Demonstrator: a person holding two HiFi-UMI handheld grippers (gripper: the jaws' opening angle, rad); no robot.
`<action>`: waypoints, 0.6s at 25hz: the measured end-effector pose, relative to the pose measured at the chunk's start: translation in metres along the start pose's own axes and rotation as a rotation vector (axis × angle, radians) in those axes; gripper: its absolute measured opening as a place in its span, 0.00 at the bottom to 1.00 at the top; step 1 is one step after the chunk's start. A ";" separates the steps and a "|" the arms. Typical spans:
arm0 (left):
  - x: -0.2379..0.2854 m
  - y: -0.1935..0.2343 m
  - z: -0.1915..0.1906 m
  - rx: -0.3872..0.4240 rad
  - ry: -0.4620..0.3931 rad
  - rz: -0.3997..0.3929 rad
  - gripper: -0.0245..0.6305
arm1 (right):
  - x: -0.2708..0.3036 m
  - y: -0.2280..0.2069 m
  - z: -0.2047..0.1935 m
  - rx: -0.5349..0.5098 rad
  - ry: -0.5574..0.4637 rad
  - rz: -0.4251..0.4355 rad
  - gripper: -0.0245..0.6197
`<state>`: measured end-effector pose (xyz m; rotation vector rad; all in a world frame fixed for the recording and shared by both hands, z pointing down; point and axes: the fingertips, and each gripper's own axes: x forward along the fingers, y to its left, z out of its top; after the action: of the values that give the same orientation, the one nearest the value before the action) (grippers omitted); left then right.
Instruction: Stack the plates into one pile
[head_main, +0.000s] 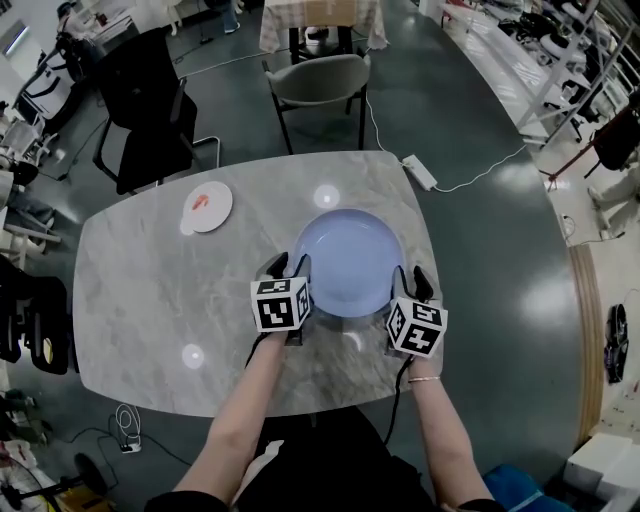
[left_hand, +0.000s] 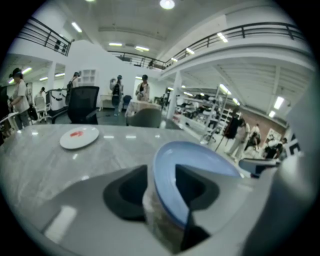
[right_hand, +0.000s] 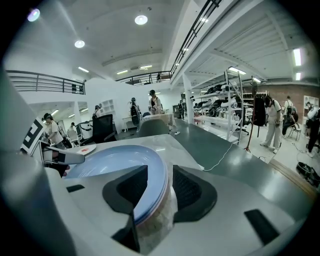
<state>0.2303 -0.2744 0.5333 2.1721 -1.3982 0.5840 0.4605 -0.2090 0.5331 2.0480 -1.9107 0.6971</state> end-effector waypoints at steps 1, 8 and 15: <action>-0.003 0.000 0.004 0.001 -0.014 -0.001 0.31 | -0.002 0.001 0.003 0.000 -0.007 0.003 0.27; -0.027 -0.001 0.030 0.048 -0.112 -0.016 0.21 | -0.019 0.021 0.023 -0.011 -0.070 0.032 0.27; -0.056 -0.004 0.046 0.089 -0.181 -0.051 0.16 | -0.047 0.041 0.040 -0.027 -0.146 0.048 0.23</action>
<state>0.2160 -0.2612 0.4627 2.3743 -1.4276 0.4476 0.4255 -0.1925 0.4693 2.0956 -2.0420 0.5423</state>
